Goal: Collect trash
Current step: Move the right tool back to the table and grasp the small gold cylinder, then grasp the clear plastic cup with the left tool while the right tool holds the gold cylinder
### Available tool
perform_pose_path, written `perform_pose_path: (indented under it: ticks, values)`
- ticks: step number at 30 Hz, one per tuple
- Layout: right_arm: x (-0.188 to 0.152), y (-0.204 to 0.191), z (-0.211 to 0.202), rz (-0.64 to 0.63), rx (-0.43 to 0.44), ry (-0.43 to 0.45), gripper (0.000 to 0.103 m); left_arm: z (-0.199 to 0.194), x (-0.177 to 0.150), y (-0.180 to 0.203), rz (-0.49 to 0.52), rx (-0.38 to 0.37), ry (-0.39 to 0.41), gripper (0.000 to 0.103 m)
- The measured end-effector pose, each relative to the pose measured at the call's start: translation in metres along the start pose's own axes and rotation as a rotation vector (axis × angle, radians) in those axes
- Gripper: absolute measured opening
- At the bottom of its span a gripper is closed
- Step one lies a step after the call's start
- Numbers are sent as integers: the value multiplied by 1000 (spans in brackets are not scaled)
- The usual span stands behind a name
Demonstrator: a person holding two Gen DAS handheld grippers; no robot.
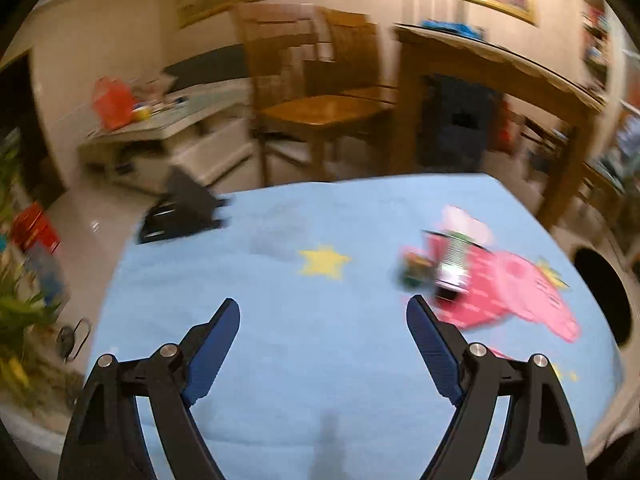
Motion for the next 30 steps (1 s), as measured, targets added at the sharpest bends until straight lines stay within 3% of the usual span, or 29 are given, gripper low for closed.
perform_pose_path:
  ticks: [4,8,10,12,15,19,30]
  values:
    - [-16,-121,43,-193,168,-234,58,22,-8,-46,-89,76,-42,82]
    - [-36,-212,93,-279,178,-408,54,26,-7,-69,-151,74,-62,83]
    - [-42,-241,114,-279,167,-457,41,28,-9,-74,-171,62,-79,85]
    - [-52,-270,126,-333,151,-469,37,32,-13,-78,-186,27,-98,85]
    - [-74,-316,145,-516,130,-510,31,35,-16,-80,-191,14,-111,85]
    - [-104,-329,165,-649,39,-520,10,37,-18,-85,-215,-2,-113,85]
    - [-120,-327,162,-681,6,-528,15,36,-20,-87,-241,-27,-119,85]
Point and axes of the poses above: each gripper's, at about its wrist camera, not at the fingertips, and z roughly the way its jaws point, y to its right, x to its top, the point moved 1 cm from there along z, roughly the way its jaws point, and after that the axes turned 11 degrees about z, right-handed, at the moved point
